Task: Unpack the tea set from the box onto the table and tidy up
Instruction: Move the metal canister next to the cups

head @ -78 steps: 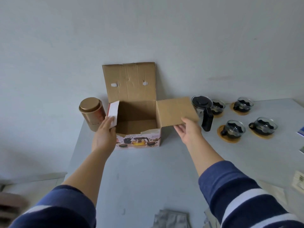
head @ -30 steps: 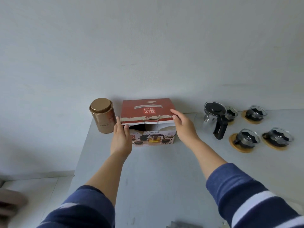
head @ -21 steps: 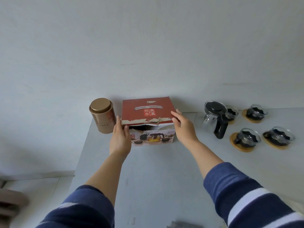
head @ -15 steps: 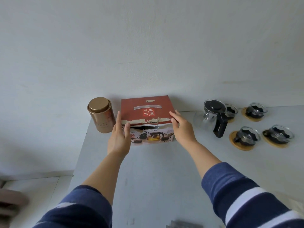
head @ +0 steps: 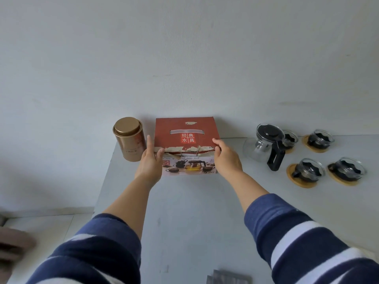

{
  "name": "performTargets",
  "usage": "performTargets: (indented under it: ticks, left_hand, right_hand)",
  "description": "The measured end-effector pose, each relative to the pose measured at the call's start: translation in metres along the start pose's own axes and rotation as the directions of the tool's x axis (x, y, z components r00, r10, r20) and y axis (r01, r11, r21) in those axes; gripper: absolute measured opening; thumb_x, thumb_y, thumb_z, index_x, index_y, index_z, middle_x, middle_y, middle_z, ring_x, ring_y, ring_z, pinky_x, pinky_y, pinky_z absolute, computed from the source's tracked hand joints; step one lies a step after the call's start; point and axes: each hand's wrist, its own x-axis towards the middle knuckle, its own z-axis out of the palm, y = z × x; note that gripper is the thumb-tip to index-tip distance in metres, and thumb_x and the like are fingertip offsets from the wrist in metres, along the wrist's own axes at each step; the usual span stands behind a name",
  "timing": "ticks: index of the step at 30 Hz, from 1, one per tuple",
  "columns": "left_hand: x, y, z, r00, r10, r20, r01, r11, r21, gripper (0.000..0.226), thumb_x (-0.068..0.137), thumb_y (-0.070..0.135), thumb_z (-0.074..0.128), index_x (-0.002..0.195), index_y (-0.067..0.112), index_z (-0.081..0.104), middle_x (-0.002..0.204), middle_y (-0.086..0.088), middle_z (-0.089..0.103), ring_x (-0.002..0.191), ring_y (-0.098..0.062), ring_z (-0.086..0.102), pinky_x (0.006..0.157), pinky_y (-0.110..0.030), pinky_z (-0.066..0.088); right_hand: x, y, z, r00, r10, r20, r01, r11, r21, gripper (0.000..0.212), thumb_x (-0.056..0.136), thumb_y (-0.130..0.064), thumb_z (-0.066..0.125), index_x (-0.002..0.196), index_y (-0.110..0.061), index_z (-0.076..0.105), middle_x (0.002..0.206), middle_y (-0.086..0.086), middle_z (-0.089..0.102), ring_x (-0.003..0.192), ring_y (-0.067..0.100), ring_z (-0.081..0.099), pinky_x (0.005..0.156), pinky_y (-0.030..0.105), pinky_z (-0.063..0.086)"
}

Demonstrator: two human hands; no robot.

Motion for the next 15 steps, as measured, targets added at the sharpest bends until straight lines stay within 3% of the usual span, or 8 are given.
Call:
performTargets:
  ticks: [2,4,7,11,13,15]
  left_hand:
    - [-0.011,-0.015,-0.002,0.997,-0.074,0.013,0.073,0.994,0.077,0.064,0.100,0.049,0.026,0.154,0.030,-0.004,0.159,-0.005,0.024,0.141,-0.029,0.033,0.110,-0.048,0.034]
    - [-0.028,-0.035,-0.004,0.987,-0.145,0.063,0.125,0.960,0.251,0.063,0.100,0.048,0.026,0.155,0.026,0.002,0.161,-0.004,0.019,0.144,-0.029,0.028,0.113,-0.049,0.031]
    - [-0.057,-0.068,-0.008,0.979,-0.176,0.104,0.109,0.879,0.464,0.060,0.101,0.044,0.025,0.155,0.023,0.007,0.163,0.004,0.007,0.150,-0.019,0.010,0.120,-0.047,0.016]
    - [-0.088,-0.104,-0.010,0.984,-0.105,0.145,0.001,0.813,0.582,0.060,0.100,0.044,0.018,0.155,0.023,0.007,0.163,0.005,-0.002,0.150,-0.014,-0.006,0.121,-0.042,-0.001]
    - [-0.099,-0.119,-0.010,0.991,-0.014,0.135,-0.074,0.776,0.626,0.070,0.091,0.052,0.003,0.155,0.023,0.009,0.162,0.006,-0.001,0.150,-0.015,-0.005,0.120,-0.039,-0.006]
    - [-0.104,-0.127,-0.010,0.993,0.082,0.087,-0.119,0.759,0.640,0.072,0.089,0.051,0.006,0.153,0.022,0.023,0.161,0.004,0.015,0.150,-0.018,0.010,0.118,-0.038,-0.003]
  right_hand:
    - [0.001,-0.016,0.000,0.998,0.059,-0.030,-0.064,0.979,-0.193,0.043,0.098,-0.016,0.039,0.137,-0.033,0.043,0.139,0.008,0.045,0.129,0.031,0.040,0.106,0.047,0.035]
    - [-0.003,-0.035,0.003,0.996,-0.021,-0.092,-0.008,0.955,-0.296,0.049,0.090,-0.009,0.050,0.135,-0.028,0.046,0.145,0.009,0.038,0.137,0.031,0.030,0.112,0.048,0.028]
    - [-0.013,-0.072,0.023,0.923,-0.341,-0.177,0.305,0.931,-0.202,0.041,0.085,-0.002,0.052,0.123,-0.017,0.057,0.137,0.010,0.048,0.131,0.030,0.040,0.108,0.041,0.036]
    - [-0.034,-0.127,0.068,0.711,-0.695,-0.103,0.698,0.716,-0.005,0.045,0.076,0.008,0.051,0.119,-0.005,0.059,0.119,0.015,0.058,0.111,0.034,0.053,0.097,0.039,0.044]
    - [-0.041,-0.145,0.095,0.753,-0.656,0.053,0.641,0.750,0.165,0.054,0.080,0.005,0.053,0.133,-0.006,0.047,0.131,0.015,0.051,0.120,0.033,0.048,0.100,0.036,0.041]
    - [-0.038,-0.156,0.124,0.847,-0.480,0.230,0.406,0.862,0.304,0.072,0.082,-0.002,0.060,0.146,-0.010,0.027,0.144,0.014,0.038,0.132,0.029,0.038,0.108,0.038,0.036]
